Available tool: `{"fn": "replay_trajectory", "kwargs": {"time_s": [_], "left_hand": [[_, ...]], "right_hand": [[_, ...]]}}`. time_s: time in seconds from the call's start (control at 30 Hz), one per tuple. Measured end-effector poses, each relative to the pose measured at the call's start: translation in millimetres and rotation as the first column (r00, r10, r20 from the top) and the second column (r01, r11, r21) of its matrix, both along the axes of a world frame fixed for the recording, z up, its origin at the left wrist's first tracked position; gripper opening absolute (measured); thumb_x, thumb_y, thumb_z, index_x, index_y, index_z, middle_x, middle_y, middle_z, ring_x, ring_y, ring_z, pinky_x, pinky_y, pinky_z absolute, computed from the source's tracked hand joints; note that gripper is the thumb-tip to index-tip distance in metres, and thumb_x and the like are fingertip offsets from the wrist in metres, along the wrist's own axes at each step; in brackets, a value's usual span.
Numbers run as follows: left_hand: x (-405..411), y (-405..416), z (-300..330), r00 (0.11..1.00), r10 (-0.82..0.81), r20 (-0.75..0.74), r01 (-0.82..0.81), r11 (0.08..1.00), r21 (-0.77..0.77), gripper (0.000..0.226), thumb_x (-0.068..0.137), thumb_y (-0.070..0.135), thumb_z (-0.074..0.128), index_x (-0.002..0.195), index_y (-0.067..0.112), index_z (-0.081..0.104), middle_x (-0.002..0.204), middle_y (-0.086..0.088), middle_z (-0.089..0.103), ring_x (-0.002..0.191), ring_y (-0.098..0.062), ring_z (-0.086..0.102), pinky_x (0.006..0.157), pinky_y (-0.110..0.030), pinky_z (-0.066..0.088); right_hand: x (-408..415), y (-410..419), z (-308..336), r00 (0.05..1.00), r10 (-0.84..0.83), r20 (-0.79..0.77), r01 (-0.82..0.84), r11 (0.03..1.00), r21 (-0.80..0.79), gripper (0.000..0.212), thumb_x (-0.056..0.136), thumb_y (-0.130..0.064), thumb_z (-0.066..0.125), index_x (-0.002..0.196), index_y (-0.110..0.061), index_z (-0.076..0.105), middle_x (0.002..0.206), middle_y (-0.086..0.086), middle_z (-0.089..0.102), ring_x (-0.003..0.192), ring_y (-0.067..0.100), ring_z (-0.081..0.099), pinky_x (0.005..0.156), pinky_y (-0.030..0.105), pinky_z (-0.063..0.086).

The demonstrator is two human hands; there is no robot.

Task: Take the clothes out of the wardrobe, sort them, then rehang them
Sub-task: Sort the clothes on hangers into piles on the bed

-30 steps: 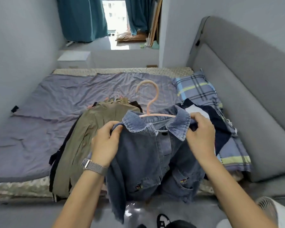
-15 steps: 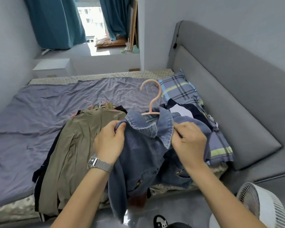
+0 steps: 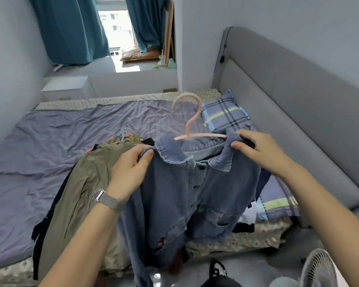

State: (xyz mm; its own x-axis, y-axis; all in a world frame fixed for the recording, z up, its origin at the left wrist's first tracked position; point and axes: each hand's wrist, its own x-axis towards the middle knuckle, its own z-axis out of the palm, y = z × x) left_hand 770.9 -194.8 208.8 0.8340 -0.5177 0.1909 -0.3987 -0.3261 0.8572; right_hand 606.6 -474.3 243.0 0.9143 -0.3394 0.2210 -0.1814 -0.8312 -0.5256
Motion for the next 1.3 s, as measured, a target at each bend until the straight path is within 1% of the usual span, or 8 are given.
{"fn": "replay_trajectory", "kwargs": {"time_s": [0.07,0.2,0.43,0.5,0.57,0.9,1.1,1.3], "left_hand": [[8.0,-22.3,-10.8,1.000,-0.001,-0.027,0.003,0.999,0.051,0.026,0.078,0.058,0.043,0.093,0.050,0.062,0.094,0.015,0.069,0.100,-0.016,0.062,0.093,-0.050,0.045],[13.4,-95.5,-36.1,1.000,0.008,-0.028,-0.001,0.975,0.223,0.022,0.081,0.047,0.038,0.089,0.044,0.058,0.091,0.012,0.067,0.093,-0.013,0.060,0.085,-0.040,0.047],[66.7,-222.3,-31.0,0.999,-0.046,0.026,0.039,0.977,0.211,0.027,0.085,0.038,0.041,0.095,0.023,0.061,0.087,0.012,0.066,0.085,-0.003,0.058,0.078,-0.027,0.042],[89.2,-268.0,-44.8,0.999,0.002,0.049,-0.013,0.974,0.226,0.031,0.086,0.039,0.039,0.093,0.016,0.060,0.087,0.004,0.066,0.086,-0.013,0.059,0.079,-0.035,0.043],[113.6,-308.6,-81.3,0.999,0.022,0.031,-0.030,0.960,0.278,0.027,0.088,0.034,0.042,0.088,0.013,0.058,0.089,-0.002,0.066,0.090,-0.023,0.060,0.077,-0.036,0.042],[184.7,-364.9,-227.1,0.958,0.246,-0.145,-0.161,0.884,0.438,0.017,0.088,0.008,0.058,0.102,0.002,0.065,0.100,-0.016,0.065,0.105,-0.030,0.055,0.090,-0.031,0.039],[205.2,-351.6,-260.1,0.935,0.280,-0.218,-0.142,0.858,0.493,0.023,0.090,0.007,0.055,0.111,-0.003,0.060,0.111,-0.016,0.062,0.104,-0.029,0.059,0.091,-0.032,0.043],[230.9,-299.6,-281.7,0.907,0.351,-0.231,-0.191,0.833,0.519,0.017,0.091,0.006,0.053,0.104,0.001,0.063,0.102,-0.014,0.064,0.095,-0.027,0.061,0.086,-0.032,0.045]], "right_hand": [[5.9,-18.2,-11.6,0.999,0.003,0.041,-0.001,0.999,-0.033,0.033,0.088,-0.019,0.065,0.069,-0.037,0.046,0.063,-0.011,0.049,0.066,0.001,0.049,0.062,0.011,0.035],[19.8,-72.1,-58.7,0.983,-0.176,0.045,0.173,0.983,0.066,0.007,0.081,-0.017,0.072,0.084,-0.013,0.066,0.077,0.001,0.065,0.073,0.010,0.053,0.063,0.014,0.034],[60.7,-204.2,-52.1,0.984,-0.155,0.084,0.134,0.967,0.216,0.004,0.083,-0.022,0.069,0.083,-0.021,0.066,0.081,-0.011,0.066,0.078,0.004,0.057,0.068,0.012,0.040],[94.3,-244.9,-64.9,0.977,-0.191,0.091,0.170,0.965,0.197,0.006,0.086,-0.026,0.066,0.086,-0.020,0.064,0.083,-0.010,0.065,0.081,0.007,0.057,0.072,0.019,0.042],[129.9,-276.6,-100.2,0.973,-0.231,0.013,0.227,0.961,0.158,0.011,0.089,-0.028,0.061,0.084,-0.019,0.058,0.084,-0.004,0.062,0.086,0.020,0.057,0.075,0.035,0.038],[246.9,-344.4,-259.3,0.921,-0.236,-0.310,0.259,0.965,0.035,0.022,0.095,-0.036,0.052,0.097,-0.015,0.055,0.102,0.003,0.061,0.107,0.027,0.050,0.079,0.038,0.024],[308.1,-378.3,-329.8,0.769,-0.254,-0.587,0.228,0.966,-0.119,0.031,0.097,-0.026,0.048,0.123,-0.009,0.047,0.128,0.011,0.053,0.123,0.030,0.044,0.099,0.043,0.032],[302.8,-394.4,-363.1,0.452,-0.402,-0.797,-0.029,0.886,-0.463,0.045,0.095,-0.011,0.037,0.139,-0.006,0.030,0.142,0.010,0.041,0.129,0.027,0.041,0.107,0.039,0.033]]}}
